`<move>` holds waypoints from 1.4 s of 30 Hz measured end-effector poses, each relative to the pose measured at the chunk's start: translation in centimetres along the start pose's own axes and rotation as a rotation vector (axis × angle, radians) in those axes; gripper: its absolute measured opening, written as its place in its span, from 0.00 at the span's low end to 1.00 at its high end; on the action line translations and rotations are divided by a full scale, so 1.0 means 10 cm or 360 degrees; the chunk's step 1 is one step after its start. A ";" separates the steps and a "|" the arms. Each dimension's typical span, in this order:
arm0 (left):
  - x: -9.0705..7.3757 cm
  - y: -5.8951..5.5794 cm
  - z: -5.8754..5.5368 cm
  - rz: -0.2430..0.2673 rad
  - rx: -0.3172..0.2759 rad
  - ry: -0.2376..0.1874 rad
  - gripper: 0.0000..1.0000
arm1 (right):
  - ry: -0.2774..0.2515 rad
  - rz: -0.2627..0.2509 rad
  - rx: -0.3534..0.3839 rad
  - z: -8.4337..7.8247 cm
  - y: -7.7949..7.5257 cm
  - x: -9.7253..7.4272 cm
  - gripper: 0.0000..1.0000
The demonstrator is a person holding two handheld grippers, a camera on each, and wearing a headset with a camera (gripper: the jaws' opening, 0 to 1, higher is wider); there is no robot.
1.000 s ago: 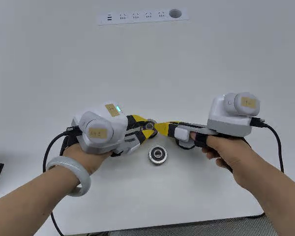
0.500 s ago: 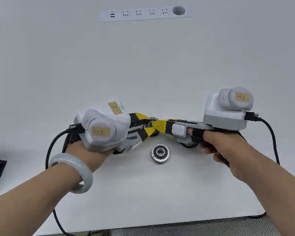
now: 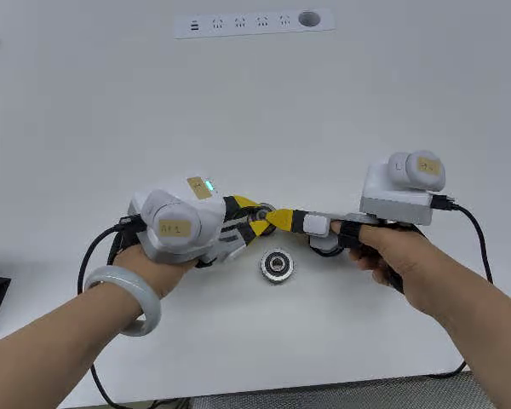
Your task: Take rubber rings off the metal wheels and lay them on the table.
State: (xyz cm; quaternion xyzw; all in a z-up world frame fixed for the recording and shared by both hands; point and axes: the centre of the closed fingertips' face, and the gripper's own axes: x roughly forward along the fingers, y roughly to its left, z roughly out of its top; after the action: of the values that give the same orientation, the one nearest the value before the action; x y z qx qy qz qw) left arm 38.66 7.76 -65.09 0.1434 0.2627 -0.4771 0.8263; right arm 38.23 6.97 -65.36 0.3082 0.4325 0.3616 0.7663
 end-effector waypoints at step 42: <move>0.00 -0.01 -0.01 0.0004 -0.0003 0.0006 0.13 | -0.0015 -0.0028 -0.0124 0.05 0.06 -0.03 0.02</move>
State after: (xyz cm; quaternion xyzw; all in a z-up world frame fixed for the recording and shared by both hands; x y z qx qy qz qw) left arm 38.51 7.78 -65.19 0.1436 0.2644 -0.4755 0.8267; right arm 38.35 6.92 -64.56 0.2761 0.4170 0.3700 0.7829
